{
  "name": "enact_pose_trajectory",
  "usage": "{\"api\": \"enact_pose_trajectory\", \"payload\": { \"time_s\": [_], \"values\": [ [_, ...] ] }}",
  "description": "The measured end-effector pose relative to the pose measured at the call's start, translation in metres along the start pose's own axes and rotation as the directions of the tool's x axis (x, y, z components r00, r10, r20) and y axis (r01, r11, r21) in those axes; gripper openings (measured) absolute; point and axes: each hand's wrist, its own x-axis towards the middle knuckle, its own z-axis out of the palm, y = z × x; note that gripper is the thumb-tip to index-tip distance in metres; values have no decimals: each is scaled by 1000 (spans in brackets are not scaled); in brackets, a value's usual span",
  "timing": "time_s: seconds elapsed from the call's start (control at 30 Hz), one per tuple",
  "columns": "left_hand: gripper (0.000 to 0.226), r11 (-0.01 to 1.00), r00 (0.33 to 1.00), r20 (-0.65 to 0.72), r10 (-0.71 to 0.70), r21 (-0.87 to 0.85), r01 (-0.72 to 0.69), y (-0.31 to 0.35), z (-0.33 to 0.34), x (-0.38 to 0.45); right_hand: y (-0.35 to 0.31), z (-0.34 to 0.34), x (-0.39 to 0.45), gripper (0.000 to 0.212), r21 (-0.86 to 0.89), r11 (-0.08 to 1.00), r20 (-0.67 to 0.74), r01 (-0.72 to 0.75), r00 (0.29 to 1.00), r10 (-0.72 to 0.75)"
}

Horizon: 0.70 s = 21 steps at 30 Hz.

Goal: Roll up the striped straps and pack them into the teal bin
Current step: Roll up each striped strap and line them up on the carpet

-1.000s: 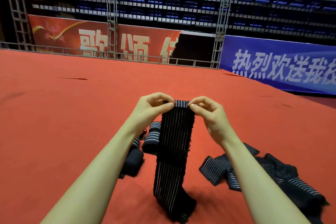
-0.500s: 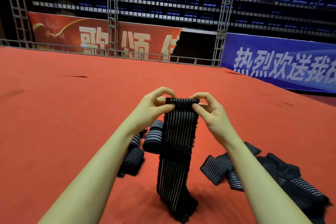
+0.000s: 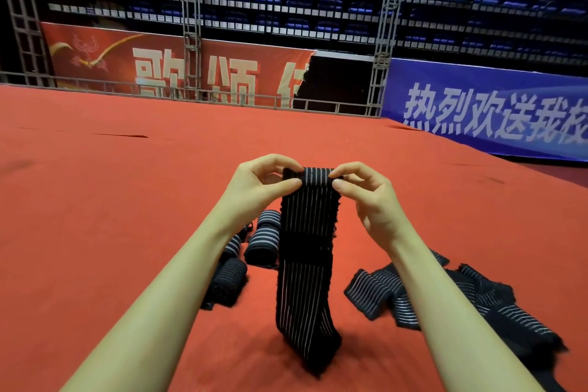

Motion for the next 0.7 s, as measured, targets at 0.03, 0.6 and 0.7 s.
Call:
{"api": "enact_pose_trajectory", "payload": {
  "time_s": [0.03,0.6,0.7],
  "values": [
    [29,1000,1000,-5,-23,-5,23,-2,2,-1,2,-1,-2,21,-25,1000,-20,1,1000,-1],
    [25,995,997,77,-15,-97,23,2,4,-5,-3,-1,-8,24,-66,997,-60,32,998,-36],
    [27,995,1000,18,-12,-102,13,2,5,-2,-3,-1,-6,24,27,1000,-66,6,998,-4]
  ]
}}
